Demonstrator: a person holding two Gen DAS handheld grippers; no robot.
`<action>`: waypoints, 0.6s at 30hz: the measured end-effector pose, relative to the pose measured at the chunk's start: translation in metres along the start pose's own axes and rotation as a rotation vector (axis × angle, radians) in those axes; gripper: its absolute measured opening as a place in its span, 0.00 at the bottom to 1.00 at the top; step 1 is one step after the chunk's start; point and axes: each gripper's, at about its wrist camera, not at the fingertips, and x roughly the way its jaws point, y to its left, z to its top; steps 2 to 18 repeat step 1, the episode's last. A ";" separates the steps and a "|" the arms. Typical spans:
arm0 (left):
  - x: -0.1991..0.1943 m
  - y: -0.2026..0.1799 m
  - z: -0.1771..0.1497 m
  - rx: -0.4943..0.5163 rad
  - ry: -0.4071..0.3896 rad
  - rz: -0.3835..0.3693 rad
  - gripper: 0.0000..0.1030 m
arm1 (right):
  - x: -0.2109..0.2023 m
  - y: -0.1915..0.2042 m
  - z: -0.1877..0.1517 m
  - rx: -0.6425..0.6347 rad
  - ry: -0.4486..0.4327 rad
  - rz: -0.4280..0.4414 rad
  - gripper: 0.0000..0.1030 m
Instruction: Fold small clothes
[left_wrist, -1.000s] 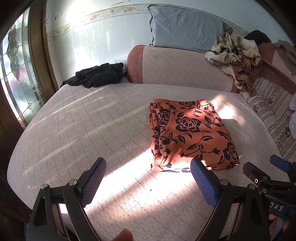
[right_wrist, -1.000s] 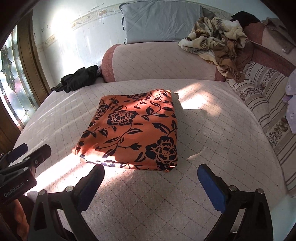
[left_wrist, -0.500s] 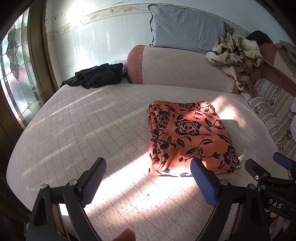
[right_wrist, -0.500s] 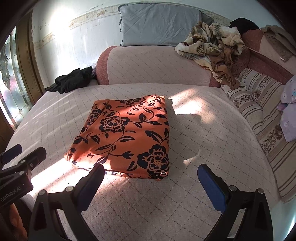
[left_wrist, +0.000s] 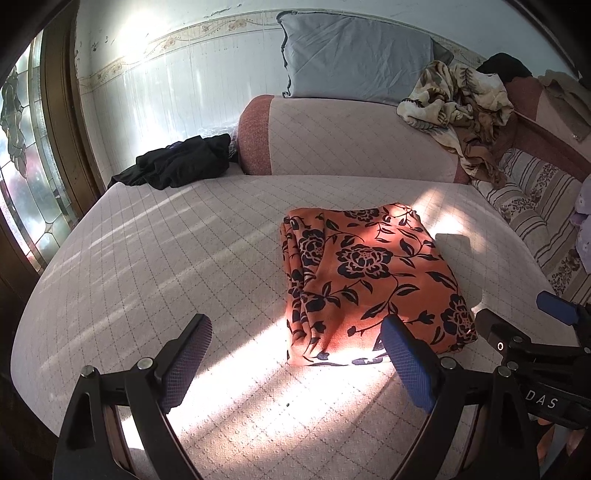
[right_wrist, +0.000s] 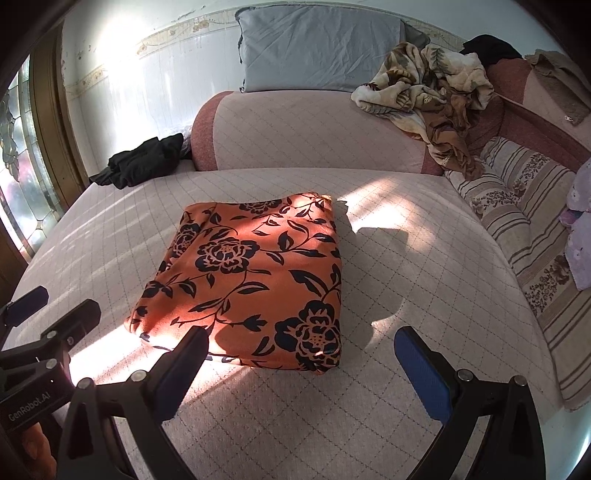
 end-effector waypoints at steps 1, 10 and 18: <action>0.001 0.000 0.001 0.000 0.001 -0.001 0.90 | 0.002 0.001 0.001 -0.001 0.000 0.001 0.99; 0.001 0.000 0.001 0.000 0.001 -0.001 0.90 | 0.002 0.001 0.001 -0.001 0.000 0.001 0.99; 0.001 0.000 0.001 0.000 0.001 -0.001 0.90 | 0.002 0.001 0.001 -0.001 0.000 0.001 0.99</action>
